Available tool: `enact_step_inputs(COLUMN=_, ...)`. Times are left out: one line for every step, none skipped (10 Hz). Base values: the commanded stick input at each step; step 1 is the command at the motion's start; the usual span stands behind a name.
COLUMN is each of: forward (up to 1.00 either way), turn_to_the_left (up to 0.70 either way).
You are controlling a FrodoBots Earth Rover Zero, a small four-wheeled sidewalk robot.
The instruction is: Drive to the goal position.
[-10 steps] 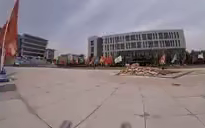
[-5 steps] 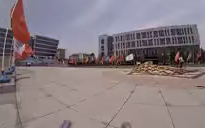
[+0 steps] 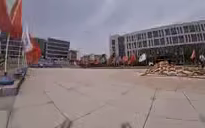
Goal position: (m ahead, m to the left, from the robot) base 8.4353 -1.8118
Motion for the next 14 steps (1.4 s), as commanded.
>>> enact_step_inputs(forward=1.0, turn_to_the_left=0.0)
enact_step_inputs(forward=1.0, turn_to_the_left=-0.01)
enact_step_inputs(forward=1.0, turn_to_the_left=-0.31)
enact_step_inputs(forward=1.0, turn_to_the_left=-0.38)
enact_step_inputs(forward=1.0, turn_to_the_left=-0.04)
enact_step_inputs(forward=1.0, turn_to_the_left=0.0)
enact_step_inputs(forward=1.0, turn_to_the_left=-0.23)
enact_step_inputs(forward=1.0, turn_to_the_left=-0.09)
enact_step_inputs(forward=1.0, turn_to_the_left=-0.01)
enact_step_inputs(forward=1.0, turn_to_the_left=-0.1)
enact_step_inputs(forward=1.0, turn_to_the_left=-0.25)
enact_step_inputs(forward=1.0, turn_to_the_left=-0.18)
enact_step_inputs(forward=1.0, turn_to_the_left=0.0)
enact_step_inputs(forward=1.0, turn_to_the_left=0.0)
